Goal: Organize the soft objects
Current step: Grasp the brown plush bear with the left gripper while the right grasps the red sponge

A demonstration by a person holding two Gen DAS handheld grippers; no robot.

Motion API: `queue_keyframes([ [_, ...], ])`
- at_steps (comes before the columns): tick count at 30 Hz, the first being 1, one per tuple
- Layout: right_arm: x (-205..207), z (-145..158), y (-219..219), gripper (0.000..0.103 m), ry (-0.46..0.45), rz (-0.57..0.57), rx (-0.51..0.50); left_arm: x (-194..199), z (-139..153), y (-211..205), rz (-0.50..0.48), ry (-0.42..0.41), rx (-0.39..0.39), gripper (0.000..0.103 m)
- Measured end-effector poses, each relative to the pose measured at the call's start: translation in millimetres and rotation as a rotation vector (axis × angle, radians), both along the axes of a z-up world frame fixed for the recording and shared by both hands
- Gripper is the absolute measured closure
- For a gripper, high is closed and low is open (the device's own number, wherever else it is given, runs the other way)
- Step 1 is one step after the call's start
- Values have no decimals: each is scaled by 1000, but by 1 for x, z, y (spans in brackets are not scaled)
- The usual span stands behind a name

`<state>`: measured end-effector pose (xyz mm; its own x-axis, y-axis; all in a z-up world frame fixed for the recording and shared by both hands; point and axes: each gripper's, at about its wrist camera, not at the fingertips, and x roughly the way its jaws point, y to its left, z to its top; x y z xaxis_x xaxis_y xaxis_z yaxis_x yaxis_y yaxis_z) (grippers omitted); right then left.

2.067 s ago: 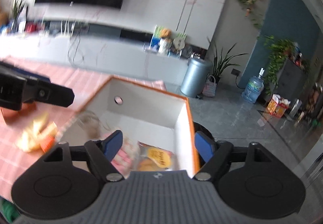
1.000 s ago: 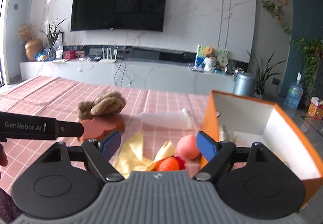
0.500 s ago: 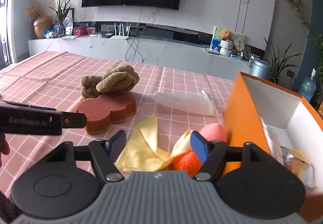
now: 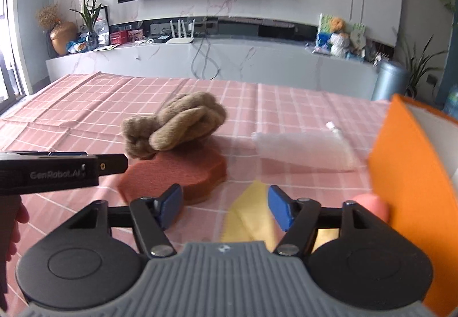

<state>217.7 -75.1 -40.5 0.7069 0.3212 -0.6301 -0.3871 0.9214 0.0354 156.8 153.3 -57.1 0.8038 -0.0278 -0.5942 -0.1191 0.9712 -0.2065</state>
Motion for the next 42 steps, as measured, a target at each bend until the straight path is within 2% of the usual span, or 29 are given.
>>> queue_keyframes([
  [2, 1, -3, 11, 21, 18, 5, 14, 1, -1, 10, 35, 15, 7, 24],
  [4, 3, -6, 23, 15, 37, 5, 25, 1, -3, 21, 55, 29, 1, 24],
  [7, 7, -12, 40, 8, 79, -2, 28, 2, -8, 33, 80, 60, 8, 30],
  [14, 18, -27, 72, 3, 115, -53, -37, 2, -19, 49, 136, 93, -11, 34],
  [18, 23, -35, 80, 3, 141, -73, -35, 2, -20, 48, 121, 88, -19, 34],
  [21, 25, -37, 78, 10, 157, -58, -13, 5, -20, 44, 106, 84, -16, 34],
  [23, 24, -36, 75, 31, 161, -20, 4, 6, -20, 42, 93, 85, -20, 34],
  [24, 21, -35, 73, 32, 156, -5, -1, 7, -21, 41, 87, 86, -22, 34],
  [29, 16, -30, 52, 37, 168, 59, -14, 9, -22, 29, 29, 85, -59, 34],
  [33, 12, -22, 30, 38, 159, 124, -33, 11, -22, 14, -18, 90, -60, 35],
  [37, 8, -14, 9, 38, 117, 147, -81, 11, -20, 1, -74, 73, -34, 35],
  [40, 11, -13, -3, 36, 132, 162, -101, 12, -15, -9, -126, 50, -1, 33],
  [42, 10, -13, -10, 34, 113, 140, -112, 14, -11, -15, -166, 34, 21, 29],
])
